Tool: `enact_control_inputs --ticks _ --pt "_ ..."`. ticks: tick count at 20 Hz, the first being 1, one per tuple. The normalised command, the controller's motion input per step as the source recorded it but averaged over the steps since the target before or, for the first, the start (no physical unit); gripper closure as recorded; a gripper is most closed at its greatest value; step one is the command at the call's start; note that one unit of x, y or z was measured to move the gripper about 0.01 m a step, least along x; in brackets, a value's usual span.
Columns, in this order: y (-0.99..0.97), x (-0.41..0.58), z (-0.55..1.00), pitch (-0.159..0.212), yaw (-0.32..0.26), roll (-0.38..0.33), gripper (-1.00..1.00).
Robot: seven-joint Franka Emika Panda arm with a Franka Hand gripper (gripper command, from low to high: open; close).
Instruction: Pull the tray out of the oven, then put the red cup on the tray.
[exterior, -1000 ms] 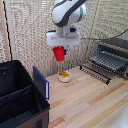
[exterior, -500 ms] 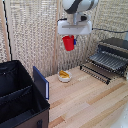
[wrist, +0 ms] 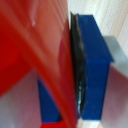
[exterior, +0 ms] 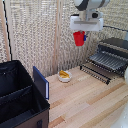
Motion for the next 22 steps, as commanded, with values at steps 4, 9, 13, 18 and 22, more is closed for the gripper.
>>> enact_control_inputs --ticks 4,9,13,18,22 --pt "-0.83 0.0 0.0 -0.05 -0.127 0.009 1.0" --pt "-0.85 0.0 0.0 -0.056 -0.12 0.008 1.0" --pt "-0.88 0.001 0.0 -0.063 -0.091 0.038 1.0" --pt "-0.87 0.0 -0.11 -0.003 -0.093 0.042 1.0" --pt "-0.84 0.004 -0.24 0.024 -0.099 0.039 1.0"
